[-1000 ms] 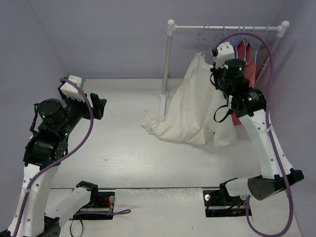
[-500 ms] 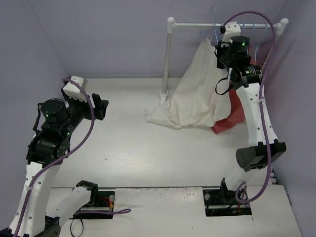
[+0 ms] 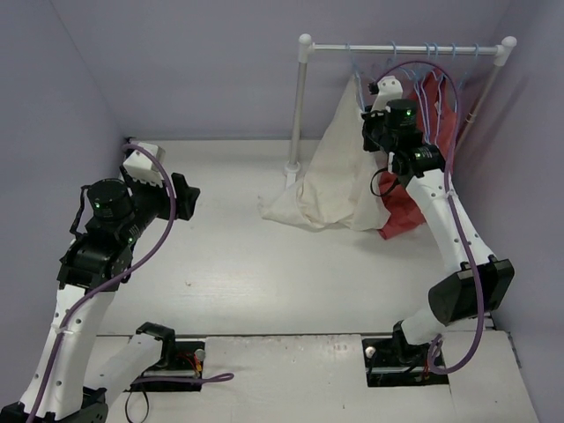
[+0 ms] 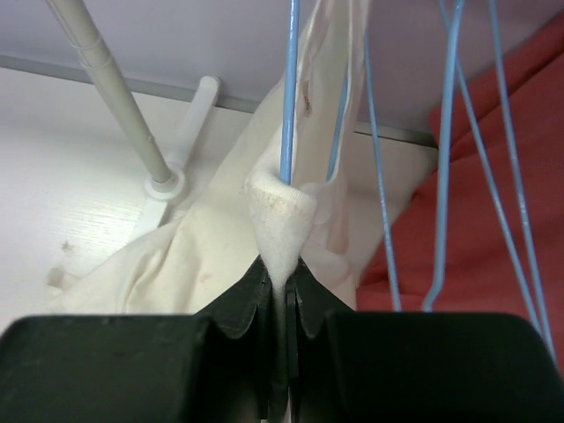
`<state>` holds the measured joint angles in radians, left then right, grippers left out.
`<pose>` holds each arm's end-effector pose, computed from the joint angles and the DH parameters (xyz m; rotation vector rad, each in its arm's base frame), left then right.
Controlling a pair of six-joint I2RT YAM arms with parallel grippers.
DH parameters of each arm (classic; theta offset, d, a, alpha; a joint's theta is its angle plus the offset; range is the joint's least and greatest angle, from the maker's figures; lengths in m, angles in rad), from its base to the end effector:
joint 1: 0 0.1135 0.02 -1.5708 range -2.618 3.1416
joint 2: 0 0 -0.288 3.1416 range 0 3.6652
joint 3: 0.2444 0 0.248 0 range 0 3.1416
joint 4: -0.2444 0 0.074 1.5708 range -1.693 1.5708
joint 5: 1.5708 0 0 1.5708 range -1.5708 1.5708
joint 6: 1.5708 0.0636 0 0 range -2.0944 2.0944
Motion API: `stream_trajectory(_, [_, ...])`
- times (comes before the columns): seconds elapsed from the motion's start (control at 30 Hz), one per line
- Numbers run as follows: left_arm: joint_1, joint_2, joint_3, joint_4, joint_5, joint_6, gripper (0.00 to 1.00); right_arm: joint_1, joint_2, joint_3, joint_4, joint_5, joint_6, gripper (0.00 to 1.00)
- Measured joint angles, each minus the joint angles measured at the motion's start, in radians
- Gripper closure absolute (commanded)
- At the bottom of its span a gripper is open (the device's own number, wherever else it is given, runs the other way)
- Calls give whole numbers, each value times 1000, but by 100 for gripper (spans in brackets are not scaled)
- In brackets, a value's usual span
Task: Place the t-shirt on the hanger
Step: Place the hanger at the clothesline.
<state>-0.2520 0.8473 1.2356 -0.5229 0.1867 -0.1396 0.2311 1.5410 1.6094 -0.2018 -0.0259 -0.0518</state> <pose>0.1565 -0.0525 0.4577 0.2368 1.7072 -0.4498 0.3732 0.0895 0.4594 -0.2597 1.6867 0.1557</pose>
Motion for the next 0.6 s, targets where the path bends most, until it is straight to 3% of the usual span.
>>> stream_trajectory(0.6, [0, -12, 0, -3, 0, -22, 29, 25, -160, -43, 48, 52, 42, 100])
